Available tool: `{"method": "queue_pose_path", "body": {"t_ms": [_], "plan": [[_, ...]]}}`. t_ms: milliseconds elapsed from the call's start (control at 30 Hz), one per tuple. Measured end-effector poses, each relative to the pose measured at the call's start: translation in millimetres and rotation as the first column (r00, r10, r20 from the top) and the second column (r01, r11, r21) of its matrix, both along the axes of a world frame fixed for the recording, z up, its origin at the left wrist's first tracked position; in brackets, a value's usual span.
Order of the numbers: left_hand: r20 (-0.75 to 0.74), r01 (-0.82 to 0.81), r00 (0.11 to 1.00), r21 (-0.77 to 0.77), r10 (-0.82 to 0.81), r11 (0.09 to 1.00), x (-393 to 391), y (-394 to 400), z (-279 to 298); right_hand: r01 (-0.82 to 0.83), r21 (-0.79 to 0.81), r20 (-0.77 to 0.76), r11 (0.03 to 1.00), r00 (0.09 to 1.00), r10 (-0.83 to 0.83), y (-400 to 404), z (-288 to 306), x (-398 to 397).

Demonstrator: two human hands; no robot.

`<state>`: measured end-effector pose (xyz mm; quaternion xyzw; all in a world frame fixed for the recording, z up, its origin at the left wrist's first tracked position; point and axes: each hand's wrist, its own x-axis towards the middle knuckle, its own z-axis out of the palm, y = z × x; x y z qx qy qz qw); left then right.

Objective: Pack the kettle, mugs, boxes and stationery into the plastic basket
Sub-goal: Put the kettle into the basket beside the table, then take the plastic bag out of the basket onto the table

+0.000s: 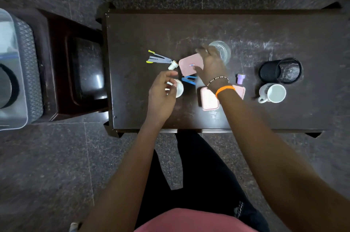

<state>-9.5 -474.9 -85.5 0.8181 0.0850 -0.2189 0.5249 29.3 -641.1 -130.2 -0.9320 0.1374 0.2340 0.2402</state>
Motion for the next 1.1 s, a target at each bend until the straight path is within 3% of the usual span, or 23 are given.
{"method": "queue_pose_path", "body": {"t_ms": [133, 300, 467, 633, 767, 833, 1000, 1100], "plan": [[0.034, -0.115, 0.993, -0.035, 0.116, 0.993, 4.4, 41.4, 13.6, -0.066, 0.152, 0.097, 0.986, 0.994, 0.052, 62.9, 27.9, -5.1], [0.087, -0.333, 0.938, -0.05, 0.336, 0.942, 13.0, 144.8, 35.0, -0.308, 0.21, 0.181, 0.928, 0.945, 0.273, 178.7, 55.2, 6.7], [0.113, -0.516, 0.849, -0.036, 0.516, 0.856, 14.7, 256.1, 42.8, -0.456, 0.264, 0.255, 0.85, 0.883, 0.394, 300.4, 71.4, 31.0], [0.101, -0.597, 0.799, 0.012, 0.593, 0.802, 32.3, 344.8, 30.5, -0.653, 0.137, 0.289, 0.745, 0.746, 0.6, 409.4, 60.8, 76.9], [0.051, -0.566, 0.825, 0.051, 0.563, 0.823, 47.2, 394.6, 14.2, -0.758, -0.087, 0.174, 0.646, 0.627, 0.759, 474.4, 28.6, 121.3], [0.02, -0.536, 0.844, 0.069, 0.536, 0.842, 51.5, 406.7, 7.3, -0.759, -0.166, 0.095, 0.629, 0.623, 0.776, 489.0, 9.5, 139.4], [-0.042, -0.496, 0.867, 0.036, 0.497, 0.868, 53.1, 425.1, -5.7, -0.79, -0.213, -0.071, 0.574, 0.599, 0.798, 511.1, -24.4, 171.7], [-0.076, -0.489, 0.87, 0.007, 0.488, 0.872, 51.9, 427.1, -4.9, -0.77, -0.202, -0.128, 0.604, 0.633, 0.764, 521.3, -26.3, 182.6]]}}
